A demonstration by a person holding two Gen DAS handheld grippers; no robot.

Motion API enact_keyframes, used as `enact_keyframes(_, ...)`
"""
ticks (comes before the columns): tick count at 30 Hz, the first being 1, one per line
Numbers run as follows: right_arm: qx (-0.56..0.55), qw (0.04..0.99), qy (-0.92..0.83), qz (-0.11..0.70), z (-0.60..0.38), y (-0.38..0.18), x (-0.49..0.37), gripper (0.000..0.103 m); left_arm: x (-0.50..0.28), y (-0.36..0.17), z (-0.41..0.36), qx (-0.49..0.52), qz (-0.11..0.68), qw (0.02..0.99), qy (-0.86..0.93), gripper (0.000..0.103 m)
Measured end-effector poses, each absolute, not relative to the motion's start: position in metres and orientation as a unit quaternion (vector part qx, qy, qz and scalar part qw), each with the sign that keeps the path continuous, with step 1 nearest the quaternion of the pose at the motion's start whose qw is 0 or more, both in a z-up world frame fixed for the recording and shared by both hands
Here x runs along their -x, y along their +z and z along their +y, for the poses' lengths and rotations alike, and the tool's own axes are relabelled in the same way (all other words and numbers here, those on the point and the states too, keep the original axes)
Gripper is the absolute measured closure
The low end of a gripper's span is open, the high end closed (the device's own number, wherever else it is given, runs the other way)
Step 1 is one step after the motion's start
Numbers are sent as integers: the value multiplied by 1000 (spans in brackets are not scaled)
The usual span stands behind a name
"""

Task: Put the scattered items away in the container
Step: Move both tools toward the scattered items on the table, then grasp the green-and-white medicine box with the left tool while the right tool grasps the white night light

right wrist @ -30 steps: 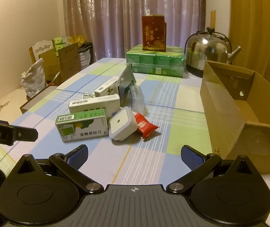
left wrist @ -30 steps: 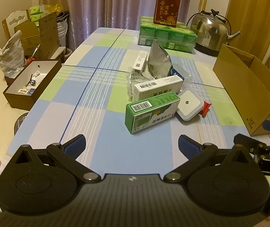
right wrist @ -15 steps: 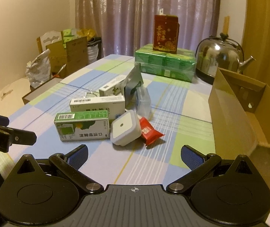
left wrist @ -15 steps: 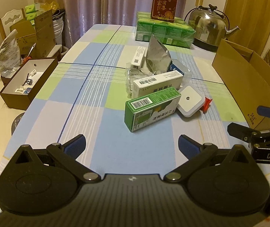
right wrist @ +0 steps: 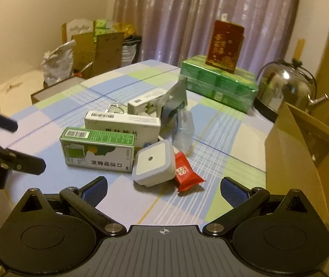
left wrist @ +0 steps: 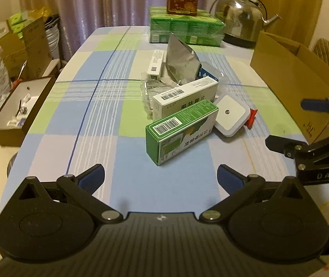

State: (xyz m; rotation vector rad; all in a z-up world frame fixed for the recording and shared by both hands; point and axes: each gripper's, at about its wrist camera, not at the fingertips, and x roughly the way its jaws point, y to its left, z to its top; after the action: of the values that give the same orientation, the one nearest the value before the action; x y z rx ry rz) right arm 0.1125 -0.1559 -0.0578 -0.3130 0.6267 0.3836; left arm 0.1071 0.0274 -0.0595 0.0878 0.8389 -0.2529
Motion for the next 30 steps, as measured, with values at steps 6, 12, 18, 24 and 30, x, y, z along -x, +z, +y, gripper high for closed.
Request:
enact_keyframes(6,204,909,204,301,-144,-72,-128,2,-125,-69,32,-68,406,901,-137,1)
enact_keyframes(12,227,901,206,307,-134,-85,-143,2,-139,-79,28,-98,403,895,-165,1)
enact_keyframes(18,244,893,212,313,-127,-96,-153,9,-156,-89,18,-129,396,887,-198,1)
enact_keyframes(24,251,889,214,317,-127,-105,-166,14,-172,-100,11,-150,396,878,-225,17)
enact_keyframes(30,270,880,228,317,-123,-110,-173,17,-183,-106,11,-144,398,873,-242,46)
